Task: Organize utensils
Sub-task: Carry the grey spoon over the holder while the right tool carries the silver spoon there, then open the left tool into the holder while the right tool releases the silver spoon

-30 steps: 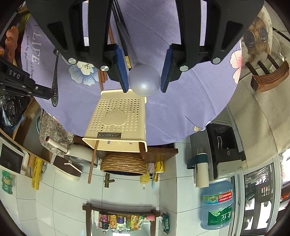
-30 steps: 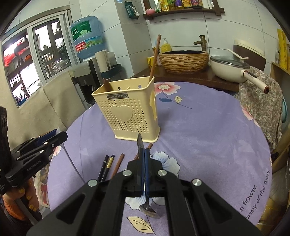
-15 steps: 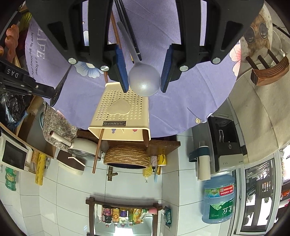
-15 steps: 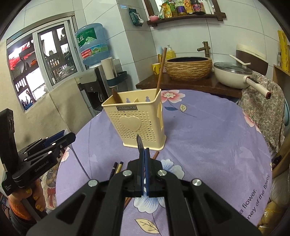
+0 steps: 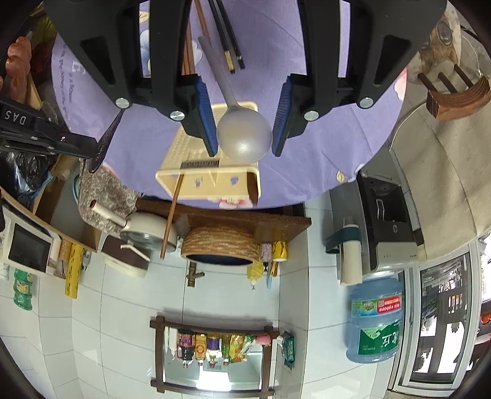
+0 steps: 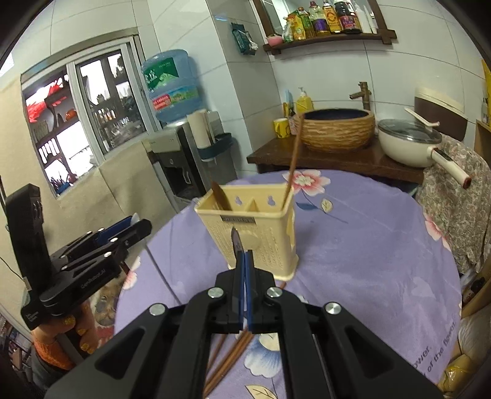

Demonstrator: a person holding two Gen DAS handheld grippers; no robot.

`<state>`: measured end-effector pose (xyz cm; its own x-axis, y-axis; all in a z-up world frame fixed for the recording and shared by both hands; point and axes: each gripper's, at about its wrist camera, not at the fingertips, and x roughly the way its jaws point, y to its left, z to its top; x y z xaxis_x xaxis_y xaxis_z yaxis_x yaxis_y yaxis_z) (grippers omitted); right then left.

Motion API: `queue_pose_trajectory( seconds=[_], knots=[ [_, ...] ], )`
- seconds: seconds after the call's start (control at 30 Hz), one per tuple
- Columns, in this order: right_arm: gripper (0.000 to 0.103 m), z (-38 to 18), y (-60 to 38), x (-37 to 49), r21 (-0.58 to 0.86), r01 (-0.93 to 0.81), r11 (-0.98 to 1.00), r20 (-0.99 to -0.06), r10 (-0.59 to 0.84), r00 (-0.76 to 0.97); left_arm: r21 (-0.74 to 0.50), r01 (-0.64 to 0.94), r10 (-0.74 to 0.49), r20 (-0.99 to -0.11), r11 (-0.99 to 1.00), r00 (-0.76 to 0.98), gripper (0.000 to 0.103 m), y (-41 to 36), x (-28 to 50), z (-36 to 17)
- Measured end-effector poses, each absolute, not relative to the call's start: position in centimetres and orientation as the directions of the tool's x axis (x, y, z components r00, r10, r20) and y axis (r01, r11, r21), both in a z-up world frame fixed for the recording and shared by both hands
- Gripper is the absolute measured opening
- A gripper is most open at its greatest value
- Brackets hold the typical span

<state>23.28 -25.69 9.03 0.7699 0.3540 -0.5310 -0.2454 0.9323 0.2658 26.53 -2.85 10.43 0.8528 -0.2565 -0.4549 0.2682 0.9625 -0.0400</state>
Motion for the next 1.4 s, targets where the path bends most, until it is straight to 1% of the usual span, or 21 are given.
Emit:
queue_pose_trajectory(
  seconds=[0.13, 0.23, 0.37, 0.43, 0.53, 0.6, 0.8, 1.0, 1.3, 1.4],
  knots=[
    [0.001, 13.7, -25.5, 24.5, 0.269, -0.289, 0.919, -0.469, 0.387, 0.794, -0.062, 0.277, -0.279, -0.393, 0.959, 0.876, 0.037, -2.6, 28.3, 14.7],
    [0.001, 17.2, -25.2, 26.0, 0.248, -0.280, 0.928, -0.414, 0.362, 0.835, -0.081, 0.262, -0.274, -0.348, 0.962, 0.897, 0.037, -2.6, 30.3, 17.8],
    [0.001, 19.6, -24.9, 28.8, 0.245, -0.255, 0.935, -0.381, 0.335, 0.862, -0.075, 0.222, -0.235, -0.302, 0.972, 0.924, 0.037, -3.2, 33.4, 20.4],
    [0.001, 19.7, -24.3, 30.1, 0.222, -0.233, 0.947, -0.381, 0.304, 0.873, -0.066, 0.198, -0.209, -0.295, 0.978, 0.933, 0.037, -3.6, 34.9, 20.7],
    [0.001, 18.4, -23.8, 31.6, 0.209, -0.205, 0.956, -0.397, 0.274, 0.876, -0.053, 0.167, -0.175, -0.317, 0.984, 0.932, 0.037, -4.3, 37.2, 19.6],
    [0.001, 16.0, -23.4, 32.8, 0.201, -0.185, 0.962, -0.429, 0.257, 0.866, -0.036, 0.153, -0.156, -0.330, 0.988, 0.931, 0.037, -4.8, 38.2, 18.6],
    [0.001, 11.4, -23.1, 34.5, 0.206, -0.151, 0.967, -0.509, 0.238, 0.827, -0.032, 0.151, -0.151, -0.396, 0.988, 0.906, 0.037, -5.5, 39.7, 14.3],
    [0.001, 8.5, -23.2, 35.5, 0.232, -0.129, 0.964, -0.552, 0.240, 0.799, -0.017, 0.153, -0.145, -0.438, 0.988, 0.887, 0.037, -6.1, 40.0, 10.9],
    [0.001, 6.4, -23.8, 35.9, 0.247, -0.109, 0.963, -0.568, 0.236, 0.789, -0.009, 0.166, -0.150, -0.480, 0.986, 0.864, 0.037, -6.2, 40.4, 8.0],
    [0.005, 6.0, -24.2, 36.1, 0.266, -0.119, 0.957, -0.561, 0.254, 0.788, 0.002, 0.171, -0.149, -0.480, 0.985, 0.865, 0.037, -6.4, 40.2, 7.5]
  ],
)
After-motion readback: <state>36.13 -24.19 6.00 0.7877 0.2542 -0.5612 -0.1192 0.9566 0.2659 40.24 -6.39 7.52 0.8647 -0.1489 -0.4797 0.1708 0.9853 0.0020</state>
